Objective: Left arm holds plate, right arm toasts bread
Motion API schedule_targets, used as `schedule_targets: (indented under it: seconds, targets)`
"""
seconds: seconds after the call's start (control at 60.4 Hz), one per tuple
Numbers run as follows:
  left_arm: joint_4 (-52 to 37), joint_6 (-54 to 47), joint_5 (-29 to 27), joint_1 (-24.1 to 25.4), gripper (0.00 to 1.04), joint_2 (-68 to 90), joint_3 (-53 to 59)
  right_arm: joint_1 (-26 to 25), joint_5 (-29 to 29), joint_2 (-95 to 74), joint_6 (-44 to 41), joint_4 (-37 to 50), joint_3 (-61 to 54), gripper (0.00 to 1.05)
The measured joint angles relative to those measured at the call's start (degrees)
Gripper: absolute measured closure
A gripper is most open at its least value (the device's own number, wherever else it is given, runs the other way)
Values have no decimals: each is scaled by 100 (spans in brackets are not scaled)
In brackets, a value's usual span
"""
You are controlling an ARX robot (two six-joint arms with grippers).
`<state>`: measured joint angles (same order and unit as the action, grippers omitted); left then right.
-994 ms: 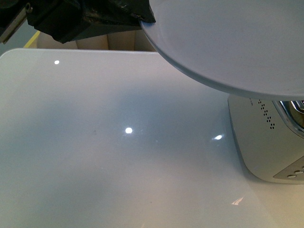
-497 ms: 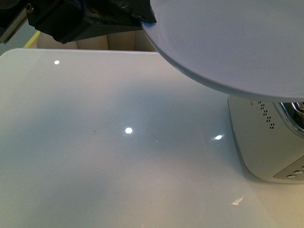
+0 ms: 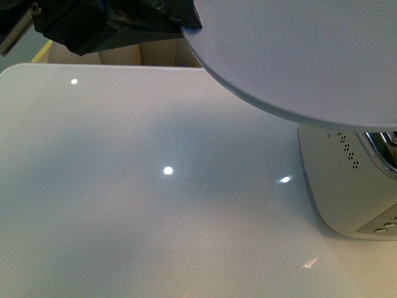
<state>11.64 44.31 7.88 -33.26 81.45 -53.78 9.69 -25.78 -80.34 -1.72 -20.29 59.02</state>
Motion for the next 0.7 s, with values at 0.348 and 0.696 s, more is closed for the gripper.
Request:
schedule_targets:
  seconds: [0.348,0.696]
  targets:
    - [0,2,2,0,102,0,0,46,-221,-109,-55,122,-289,103]
    - [0,11,2,0,102,0,0,96,-205,216,-50,-280,-330,103]
